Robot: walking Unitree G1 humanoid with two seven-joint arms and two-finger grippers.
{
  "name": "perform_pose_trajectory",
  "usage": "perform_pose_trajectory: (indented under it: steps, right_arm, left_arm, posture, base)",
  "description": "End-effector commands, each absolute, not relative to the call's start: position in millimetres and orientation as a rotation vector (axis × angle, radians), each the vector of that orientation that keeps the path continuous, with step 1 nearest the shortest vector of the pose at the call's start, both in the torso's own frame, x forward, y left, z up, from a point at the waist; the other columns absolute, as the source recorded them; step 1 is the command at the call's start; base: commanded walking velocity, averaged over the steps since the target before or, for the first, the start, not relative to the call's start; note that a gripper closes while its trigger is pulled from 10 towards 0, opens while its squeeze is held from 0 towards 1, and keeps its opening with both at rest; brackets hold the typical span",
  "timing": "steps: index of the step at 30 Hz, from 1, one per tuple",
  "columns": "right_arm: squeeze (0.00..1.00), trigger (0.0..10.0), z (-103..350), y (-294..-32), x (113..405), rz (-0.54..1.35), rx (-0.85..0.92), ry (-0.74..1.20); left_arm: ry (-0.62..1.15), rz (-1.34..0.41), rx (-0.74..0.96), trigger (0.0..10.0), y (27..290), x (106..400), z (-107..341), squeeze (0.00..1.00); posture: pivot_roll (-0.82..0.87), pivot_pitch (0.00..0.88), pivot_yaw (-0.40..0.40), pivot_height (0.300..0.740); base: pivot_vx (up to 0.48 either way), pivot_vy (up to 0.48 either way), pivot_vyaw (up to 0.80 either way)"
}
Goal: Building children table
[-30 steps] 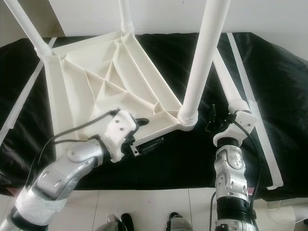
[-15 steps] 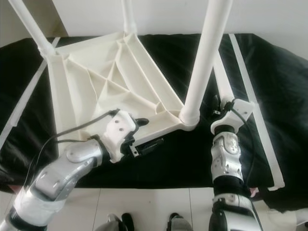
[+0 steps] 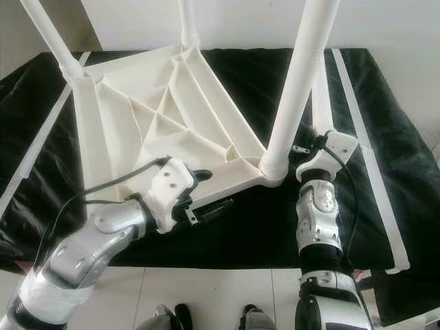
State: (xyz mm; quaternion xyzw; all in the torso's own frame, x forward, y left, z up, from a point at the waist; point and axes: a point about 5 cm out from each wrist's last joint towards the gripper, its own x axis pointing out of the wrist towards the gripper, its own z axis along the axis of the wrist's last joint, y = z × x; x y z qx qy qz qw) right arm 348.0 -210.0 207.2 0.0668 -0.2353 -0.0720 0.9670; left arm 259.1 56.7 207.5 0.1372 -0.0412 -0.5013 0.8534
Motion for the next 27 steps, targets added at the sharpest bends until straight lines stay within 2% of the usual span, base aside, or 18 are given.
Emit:
perform_pose_trajectory:
  steps: [1, 2, 3, 11, 13, 15, 16, 20, 27]
  right_arm:
    - [0.00, 0.0, 219, -205, 344, -0.129, 0.108, -0.548]
    - [0.00, 0.0, 228, -202, 342, -0.114, 0.094, -0.583]
    - [0.00, 10.0, 239, -199, 340, -0.099, 0.075, -0.621]
    - [0.00, 10.0, 298, -180, 326, -0.015, 0.019, -0.828]
    - [0.00, 10.0, 298, -180, 326, -0.015, 0.019, -0.828]
    - [0.00, 10.0, 330, -170, 317, 0.027, 0.010, -0.940]
    - [0.00, 10.0, 330, -170, 317, 0.027, 0.010, -0.940]
    - [0.00, 10.0, 376, -151, 296, 0.117, 0.004, -1.113]
    - [0.00, 10.0, 390, -143, 284, 0.180, 0.013, -1.175]
  left_arm:
    - [-0.093, -1.071, 0.286, 10.0, 57, 257, 209, 0.00]
    - [-0.103, -1.060, 0.266, 10.0, 58, 260, 213, 0.00]
    - [-0.112, -1.051, 0.256, 10.0, 60, 263, 216, 0.00]
    - [-0.142, -0.982, 0.288, 10.0, 71, 280, 223, 0.00]
    - [-0.142, -0.982, 0.288, 10.0, 71, 280, 223, 0.00]
    - [-0.160, -0.960, 0.274, 10.0, 76, 287, 232, 0.00]
    - [-0.160, -0.960, 0.274, 10.0, 76, 287, 232, 0.00]
    - [-0.184, -0.950, 0.238, 10.0, 83, 295, 245, 0.00]
    - [-0.183, -0.968, 0.236, 10.0, 83, 295, 246, 0.00]
  posture:
    - [-0.09, 0.195, 0.059, 0.740]
    - [-0.09, 0.192, 0.063, 0.740]
    - [-0.09, 0.189, 0.070, 0.740]
    - [-0.10, 0.187, 0.084, 0.740]
    - [-0.10, 0.187, 0.084, 0.740]
    - [-0.10, 0.187, 0.087, 0.740]
    - [-0.10, 0.187, 0.087, 0.740]
    - [-0.10, 0.186, 0.092, 0.740]
    - [-0.10, 0.187, 0.091, 0.740]
  base:
    - [0.000, 0.000, 0.00]
    - [0.000, 0.000, 0.00]
    - [0.000, 0.000, 0.00]
    - [0.000, 0.000, 0.00]
    - [0.000, 0.000, 0.00]
    - [0.000, 0.000, 0.00]
    - [0.000, 0.000, 0.00]
    - [0.000, 0.000, 0.00]
    - [0.000, 0.000, 0.00]
